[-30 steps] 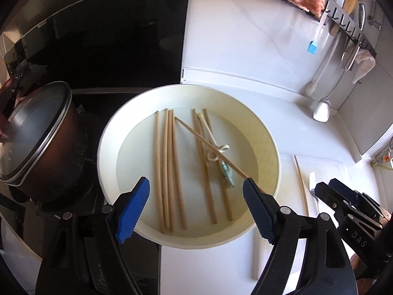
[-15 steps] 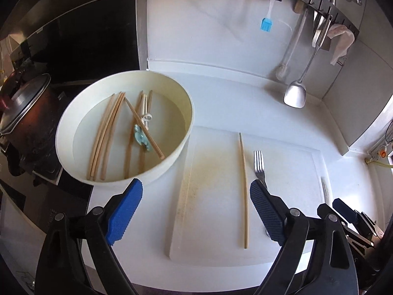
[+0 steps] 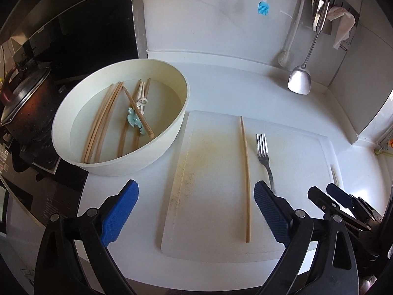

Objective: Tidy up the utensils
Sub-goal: 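Lower the left gripper onto the last wooden chopstick while the right gripper grasps the metal fork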

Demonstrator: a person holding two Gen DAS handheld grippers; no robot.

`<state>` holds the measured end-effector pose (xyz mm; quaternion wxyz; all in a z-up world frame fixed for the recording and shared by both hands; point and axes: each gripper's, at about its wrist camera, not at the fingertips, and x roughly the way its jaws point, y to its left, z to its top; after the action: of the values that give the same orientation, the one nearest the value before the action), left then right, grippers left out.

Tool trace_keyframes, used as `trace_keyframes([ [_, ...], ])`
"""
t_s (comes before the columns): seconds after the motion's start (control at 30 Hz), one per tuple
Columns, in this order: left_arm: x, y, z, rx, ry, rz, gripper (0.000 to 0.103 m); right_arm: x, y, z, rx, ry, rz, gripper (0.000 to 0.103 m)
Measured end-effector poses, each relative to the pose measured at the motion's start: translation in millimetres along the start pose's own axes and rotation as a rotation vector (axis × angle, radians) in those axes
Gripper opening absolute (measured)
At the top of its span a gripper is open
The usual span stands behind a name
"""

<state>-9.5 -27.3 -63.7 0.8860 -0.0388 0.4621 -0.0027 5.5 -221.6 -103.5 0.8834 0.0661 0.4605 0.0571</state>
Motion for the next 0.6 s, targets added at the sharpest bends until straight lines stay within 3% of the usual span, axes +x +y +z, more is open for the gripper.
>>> trace_keyframes([
  [0.27,29.1,3.3,-6.4,0.020,-0.028,-0.043,0.093,40.9,13.3,1.0,-0.027,0.015,-0.043,0.055],
  [0.6,37.5,16.9,-4.1,0.006,-0.045,-0.036,0.093,69.3,32.9,4.5,-0.084,0.008,-0.088,0.055],
])
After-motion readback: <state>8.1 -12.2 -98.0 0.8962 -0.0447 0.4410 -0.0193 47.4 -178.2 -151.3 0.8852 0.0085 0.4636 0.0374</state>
